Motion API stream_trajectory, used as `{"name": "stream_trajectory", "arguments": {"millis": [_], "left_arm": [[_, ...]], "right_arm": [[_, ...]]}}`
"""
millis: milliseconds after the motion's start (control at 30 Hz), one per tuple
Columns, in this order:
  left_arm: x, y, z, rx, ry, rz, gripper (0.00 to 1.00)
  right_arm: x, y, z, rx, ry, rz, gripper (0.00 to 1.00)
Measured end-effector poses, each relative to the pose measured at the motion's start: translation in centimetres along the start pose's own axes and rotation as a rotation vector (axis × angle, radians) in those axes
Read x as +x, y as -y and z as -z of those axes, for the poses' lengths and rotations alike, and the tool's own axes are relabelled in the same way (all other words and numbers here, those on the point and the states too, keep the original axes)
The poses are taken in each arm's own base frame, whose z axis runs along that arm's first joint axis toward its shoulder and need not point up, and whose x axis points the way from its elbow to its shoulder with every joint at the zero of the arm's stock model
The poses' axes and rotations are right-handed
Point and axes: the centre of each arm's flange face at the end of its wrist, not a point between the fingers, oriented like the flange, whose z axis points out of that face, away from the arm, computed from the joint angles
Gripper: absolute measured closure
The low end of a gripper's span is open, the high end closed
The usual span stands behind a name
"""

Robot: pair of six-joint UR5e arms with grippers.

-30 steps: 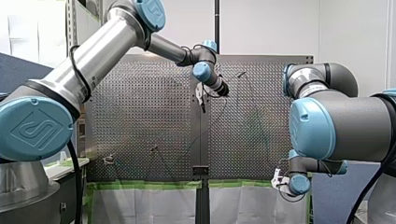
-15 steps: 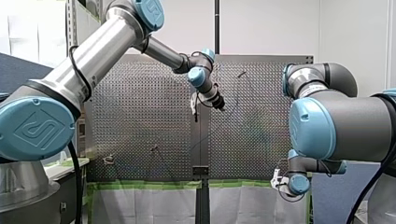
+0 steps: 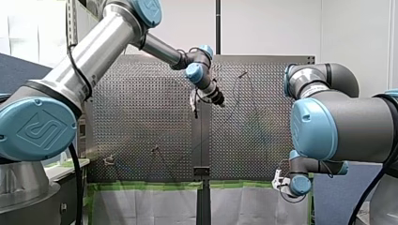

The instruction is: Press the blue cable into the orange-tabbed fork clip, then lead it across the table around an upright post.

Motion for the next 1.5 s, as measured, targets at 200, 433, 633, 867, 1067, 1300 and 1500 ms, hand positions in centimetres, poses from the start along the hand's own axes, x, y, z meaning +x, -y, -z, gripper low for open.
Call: {"name": "stream_trajectory", "arguments": {"millis": [200,433,633,867,1067,1300,1500], "left_arm": [[-3.1,0.4,2.1,-0.029,0.073,-0.02,0.25],[-6.1,1.5,4.9,-0.048,0.144,-0.051,0.25],[-8.8,4.1,8.3,-0.014,0.176,-0.101,0.25],[-11.1,6.8,10.8,0.012,0.198,-0.171,0.25],[-12.3,8.2,11.6,0.031,0.228,-0.221,0.25],[-12.3,9.2,11.9,0.046,0.232,-0.279,0.23],[-11.4,10.3,12.0,0.089,0.218,-0.333,0.23]], "right_arm": [[0.0,0.0,0.0,0.0,0.0,0.001,1.0],[0.1,0.1,-0.1,0.002,-0.003,0.004,1.0],[0.1,0.1,-0.1,0.003,-0.003,0.004,1.0],[0.1,0.2,-0.1,0.006,-0.004,0.006,1.0],[0.1,0.3,-0.2,0.008,-0.004,0.007,1.0],[0.2,0.4,-0.2,0.01,-0.006,0.01,1.0],[0.2,0.4,-0.2,0.01,-0.007,0.013,1.0]]}}
